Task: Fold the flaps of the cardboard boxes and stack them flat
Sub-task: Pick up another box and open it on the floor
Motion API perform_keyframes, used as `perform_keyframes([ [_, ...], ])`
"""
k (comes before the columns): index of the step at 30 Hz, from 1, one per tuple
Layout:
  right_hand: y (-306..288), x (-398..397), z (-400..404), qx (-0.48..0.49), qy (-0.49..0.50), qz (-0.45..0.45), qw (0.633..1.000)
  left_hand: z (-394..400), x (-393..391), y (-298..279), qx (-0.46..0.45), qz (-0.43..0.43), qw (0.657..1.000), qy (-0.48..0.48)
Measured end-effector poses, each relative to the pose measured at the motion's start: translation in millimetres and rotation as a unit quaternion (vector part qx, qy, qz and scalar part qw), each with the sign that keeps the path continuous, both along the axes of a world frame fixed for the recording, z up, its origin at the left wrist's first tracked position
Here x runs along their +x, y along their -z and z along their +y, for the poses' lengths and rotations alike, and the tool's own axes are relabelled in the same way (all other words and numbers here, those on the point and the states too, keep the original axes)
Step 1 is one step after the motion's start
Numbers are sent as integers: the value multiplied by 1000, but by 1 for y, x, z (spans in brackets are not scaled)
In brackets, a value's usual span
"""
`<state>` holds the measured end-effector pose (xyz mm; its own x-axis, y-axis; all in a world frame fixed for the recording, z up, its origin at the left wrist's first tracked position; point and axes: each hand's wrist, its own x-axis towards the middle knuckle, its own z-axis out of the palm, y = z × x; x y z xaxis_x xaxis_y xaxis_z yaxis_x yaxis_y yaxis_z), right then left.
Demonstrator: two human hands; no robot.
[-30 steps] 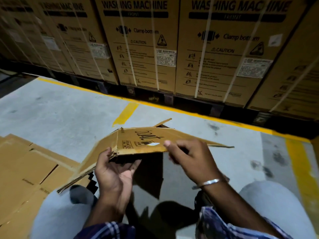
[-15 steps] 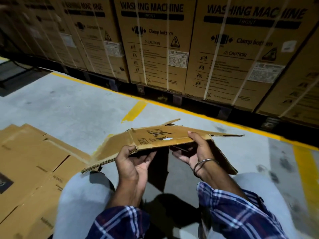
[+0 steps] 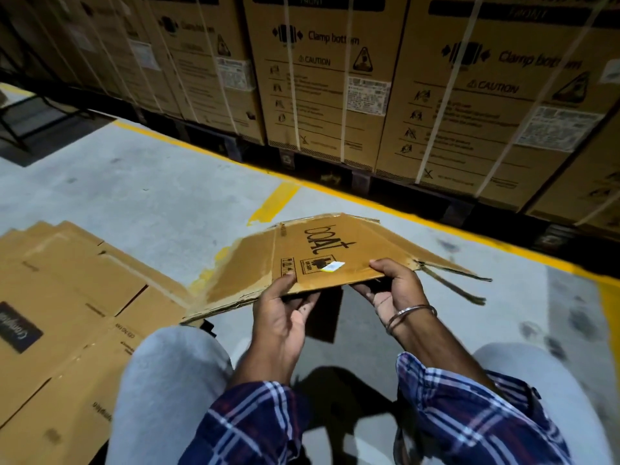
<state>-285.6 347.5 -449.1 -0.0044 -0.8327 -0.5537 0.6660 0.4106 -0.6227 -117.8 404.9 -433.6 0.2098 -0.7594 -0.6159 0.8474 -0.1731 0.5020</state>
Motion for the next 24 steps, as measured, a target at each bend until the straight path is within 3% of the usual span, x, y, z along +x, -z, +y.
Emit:
perform_keyframes([
  [7,29,-12,0,89,70,42,993,-9,1,20,62,-38,997,8],
  [13,11,6,-9,6,87,85,993,-13,25,3,45,-40,998,-22],
  [19,-23,67,-17,-77,23,41,996,-8,92,-36,-15,-78,995,-58],
  [24,-44,175,-17,-98,-97,-7,990,31,185,-52,-61,-93,985,-129],
])
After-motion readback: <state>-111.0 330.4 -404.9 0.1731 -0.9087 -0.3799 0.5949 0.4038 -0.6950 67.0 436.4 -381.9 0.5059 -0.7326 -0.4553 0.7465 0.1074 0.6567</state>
